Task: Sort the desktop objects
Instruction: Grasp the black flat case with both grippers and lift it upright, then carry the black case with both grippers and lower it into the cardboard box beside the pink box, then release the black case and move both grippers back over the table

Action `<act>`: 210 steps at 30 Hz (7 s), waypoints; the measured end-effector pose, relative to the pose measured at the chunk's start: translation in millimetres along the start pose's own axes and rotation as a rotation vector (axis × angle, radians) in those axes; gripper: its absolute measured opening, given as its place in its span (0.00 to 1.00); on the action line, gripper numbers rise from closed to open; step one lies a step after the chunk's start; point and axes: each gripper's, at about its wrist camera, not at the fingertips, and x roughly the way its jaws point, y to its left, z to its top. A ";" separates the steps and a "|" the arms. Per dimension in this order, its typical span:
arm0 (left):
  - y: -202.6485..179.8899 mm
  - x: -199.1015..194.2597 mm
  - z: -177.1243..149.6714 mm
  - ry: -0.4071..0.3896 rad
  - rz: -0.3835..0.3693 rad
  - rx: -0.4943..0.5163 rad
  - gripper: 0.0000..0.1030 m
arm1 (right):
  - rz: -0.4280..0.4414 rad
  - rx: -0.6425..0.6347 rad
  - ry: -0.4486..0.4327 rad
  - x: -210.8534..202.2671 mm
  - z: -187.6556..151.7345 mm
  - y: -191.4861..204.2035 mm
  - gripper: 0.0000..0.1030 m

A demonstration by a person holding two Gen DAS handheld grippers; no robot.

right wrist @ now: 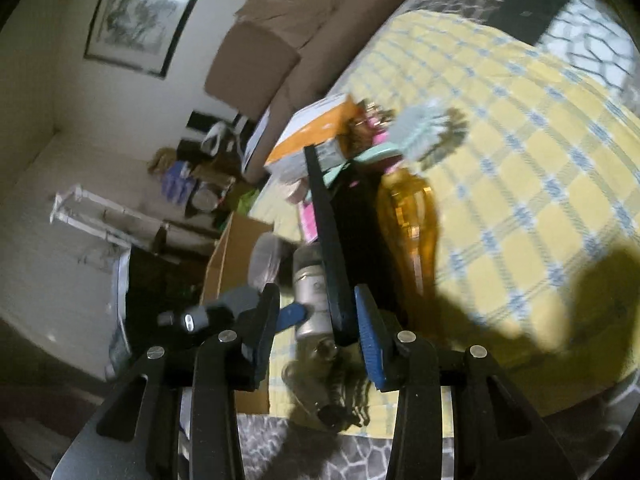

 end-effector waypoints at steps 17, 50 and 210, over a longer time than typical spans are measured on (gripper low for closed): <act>27.3 -4.3 5.2 0.010 0.160 0.055 0.28 | -0.098 -0.277 0.184 60.7 -32.5 53.5 0.51; 47.4 5.4 -13.4 0.009 0.029 -0.072 0.59 | -0.194 -0.074 0.112 55.6 0.5 -7.0 0.59; 320.0 -338.5 1.5 -0.551 -0.259 -0.361 1.00 | -0.377 -0.666 0.679 441.4 -147.4 273.7 0.51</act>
